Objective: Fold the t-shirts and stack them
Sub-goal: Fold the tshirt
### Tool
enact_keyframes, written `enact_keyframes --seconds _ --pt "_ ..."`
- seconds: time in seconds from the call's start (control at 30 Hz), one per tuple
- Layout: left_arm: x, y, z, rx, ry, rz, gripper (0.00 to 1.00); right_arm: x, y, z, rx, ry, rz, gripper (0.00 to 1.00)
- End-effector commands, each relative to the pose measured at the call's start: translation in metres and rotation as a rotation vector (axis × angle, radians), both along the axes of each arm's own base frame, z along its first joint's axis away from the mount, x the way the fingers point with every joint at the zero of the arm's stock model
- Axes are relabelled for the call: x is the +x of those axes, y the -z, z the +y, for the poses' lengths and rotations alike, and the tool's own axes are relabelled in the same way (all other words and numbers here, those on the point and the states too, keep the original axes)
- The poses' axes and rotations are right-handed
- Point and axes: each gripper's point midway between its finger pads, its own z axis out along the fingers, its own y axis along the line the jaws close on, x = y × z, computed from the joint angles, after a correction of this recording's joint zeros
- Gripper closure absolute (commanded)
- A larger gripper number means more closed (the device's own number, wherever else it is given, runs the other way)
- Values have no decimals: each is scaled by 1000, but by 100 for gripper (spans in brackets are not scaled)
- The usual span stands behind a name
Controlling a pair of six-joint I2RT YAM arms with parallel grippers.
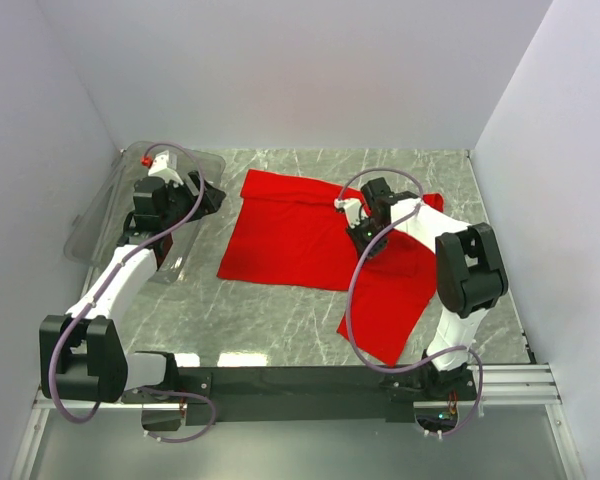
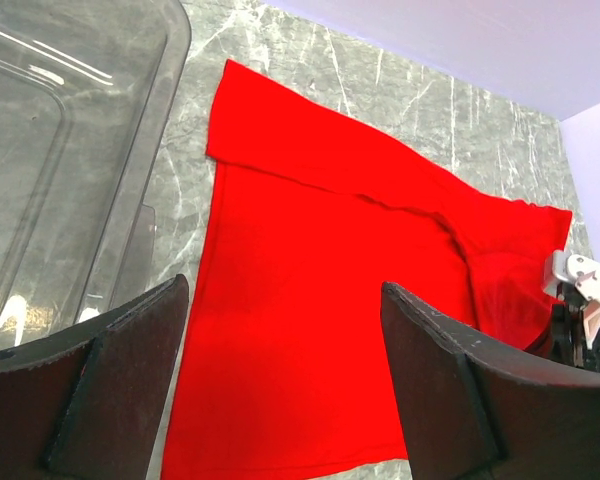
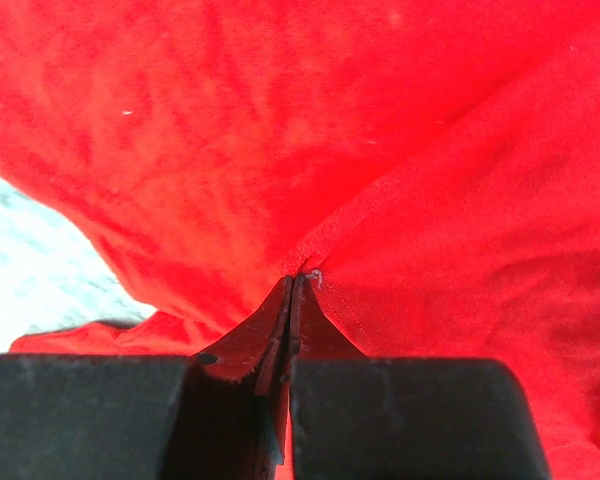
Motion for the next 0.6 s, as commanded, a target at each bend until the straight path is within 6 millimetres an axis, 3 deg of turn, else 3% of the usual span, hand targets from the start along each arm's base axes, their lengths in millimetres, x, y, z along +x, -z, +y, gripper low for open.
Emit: enact_keyframes --seconds 0.0,0.23,0.5,0.57 --pt "-1 -20 2 -12 -7 -64 17 -8 -12 8 32 -28 1 100" --pt "-2 -19 2 -18 -4 -62 17 -7 -21 20 87 -34 7 100" --pt "-1 -23 1 -14 -2 -65 17 12 -33 45 185 42 56 81" --pt "-2 -24 2 -9 -2 -68 17 15 -36 43 179 43 47 75"
